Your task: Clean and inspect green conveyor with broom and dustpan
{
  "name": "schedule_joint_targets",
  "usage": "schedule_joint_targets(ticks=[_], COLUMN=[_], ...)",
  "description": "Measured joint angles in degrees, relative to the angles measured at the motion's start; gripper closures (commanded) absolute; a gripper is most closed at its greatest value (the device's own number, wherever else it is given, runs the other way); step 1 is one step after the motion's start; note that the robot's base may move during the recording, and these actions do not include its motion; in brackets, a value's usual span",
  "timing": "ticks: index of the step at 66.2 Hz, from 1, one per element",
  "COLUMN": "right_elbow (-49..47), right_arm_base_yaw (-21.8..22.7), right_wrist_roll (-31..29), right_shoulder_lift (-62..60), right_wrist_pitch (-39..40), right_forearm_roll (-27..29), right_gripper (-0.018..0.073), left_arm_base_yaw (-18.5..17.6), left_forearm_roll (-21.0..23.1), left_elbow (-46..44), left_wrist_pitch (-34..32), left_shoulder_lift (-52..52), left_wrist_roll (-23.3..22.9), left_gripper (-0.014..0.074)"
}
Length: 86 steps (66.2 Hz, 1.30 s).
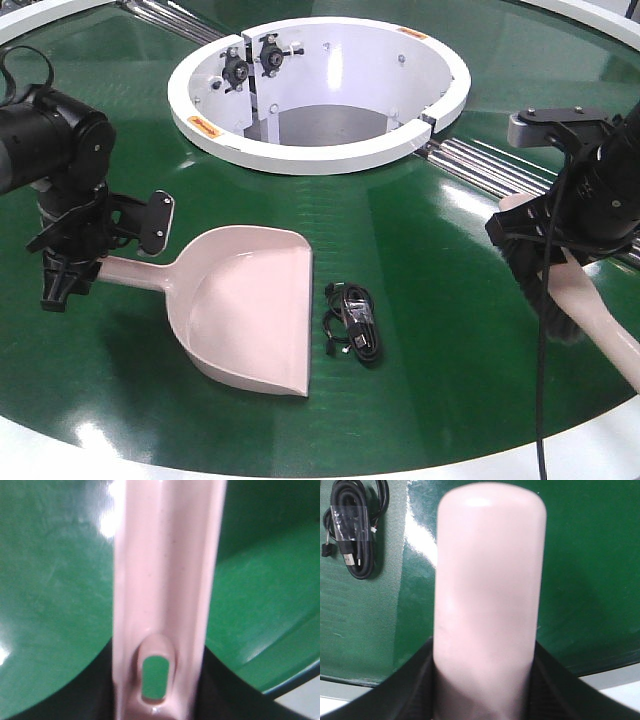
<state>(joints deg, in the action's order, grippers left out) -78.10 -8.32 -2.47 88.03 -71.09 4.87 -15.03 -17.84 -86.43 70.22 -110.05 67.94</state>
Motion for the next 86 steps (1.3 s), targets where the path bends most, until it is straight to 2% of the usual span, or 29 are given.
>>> schedule_joint_targets(ticks=[17,30,62,86], right_elbow=[0.0,0.0,0.0,0.0], right_arm_base_yaw=[0.0,0.0,0.0,0.0], right_wrist_roll=[0.0,0.0,0.0,0.0], right_shoulder_lift=[0.0,0.0,0.0,0.0], right_wrist_pitch=[0.0,0.0,0.0,0.0], right_forearm_roll=[0.0,0.0,0.0,0.0], right_gripper=[0.0563,0.0563,0.0563,0.0563], left_arm_base_yaw=[-2.08,-2.14,-3.34,-3.34], left_forearm_roll=[0.36,0.4,-5.6,-5.14], left_elbow=[-0.63,-0.63,-0.63,-1.08], left_wrist_pitch=[0.07,0.07,0.07,0.11], left_shoulder_lift=[0.0,0.0,0.0,0.0], left_wrist_roll=[-1.08,-1.3,-3.99,-3.83], left_gripper=[0.0604,0.0604,0.0604,0.0604])
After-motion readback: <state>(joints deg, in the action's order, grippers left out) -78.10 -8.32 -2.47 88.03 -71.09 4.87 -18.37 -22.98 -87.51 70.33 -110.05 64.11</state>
